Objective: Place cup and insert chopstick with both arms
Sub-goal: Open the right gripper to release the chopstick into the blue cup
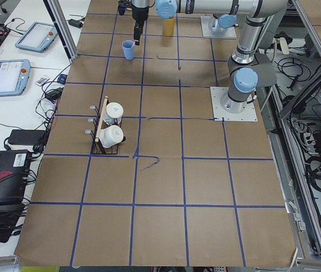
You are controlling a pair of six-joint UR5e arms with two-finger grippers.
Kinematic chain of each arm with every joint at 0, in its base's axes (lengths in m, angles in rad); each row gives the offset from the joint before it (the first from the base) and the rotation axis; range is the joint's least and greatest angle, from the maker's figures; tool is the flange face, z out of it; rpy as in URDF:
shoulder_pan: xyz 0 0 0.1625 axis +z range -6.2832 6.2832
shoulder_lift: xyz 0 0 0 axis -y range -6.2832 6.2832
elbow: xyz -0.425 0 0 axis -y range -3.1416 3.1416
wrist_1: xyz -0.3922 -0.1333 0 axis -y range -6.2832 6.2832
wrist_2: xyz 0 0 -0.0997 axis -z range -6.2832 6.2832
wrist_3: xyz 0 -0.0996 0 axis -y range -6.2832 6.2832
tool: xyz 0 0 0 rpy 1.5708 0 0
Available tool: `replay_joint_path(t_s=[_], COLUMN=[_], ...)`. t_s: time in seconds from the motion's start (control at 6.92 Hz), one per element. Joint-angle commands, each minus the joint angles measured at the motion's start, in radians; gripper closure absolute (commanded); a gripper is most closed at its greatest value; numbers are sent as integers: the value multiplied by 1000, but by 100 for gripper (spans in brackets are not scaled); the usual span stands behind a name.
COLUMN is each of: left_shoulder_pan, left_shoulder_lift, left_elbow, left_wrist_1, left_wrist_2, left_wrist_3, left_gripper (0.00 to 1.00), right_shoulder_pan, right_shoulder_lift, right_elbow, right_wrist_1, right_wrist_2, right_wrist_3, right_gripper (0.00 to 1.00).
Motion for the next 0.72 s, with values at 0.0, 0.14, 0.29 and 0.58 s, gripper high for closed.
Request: replay_joint_path(t_s=[0.0, 0.14, 0.29, 0.58], left_shoulder_pan=[0, 0, 0, 1], left_shoulder_lift=[4, 5, 4, 7], left_elbow=[0, 0, 1, 1], left_wrist_1=[0, 0, 0, 0], left_wrist_2=[-1, -1, 0, -1], left_wrist_3=[0, 0, 0, 0], left_gripper=[0, 0, 0, 0], right_shoulder_pan=[-1, -18, -26, -29], right_shoulder_lift=[-37, -54, -69, -121], right_elbow=[-6, -7, -9, -10], right_wrist_1=[143, 197, 220, 331], right_wrist_2=[-248, -333, -364, -546], right_wrist_3=[-287, -357, -365, -423], right_gripper=[0, 0, 0, 0])
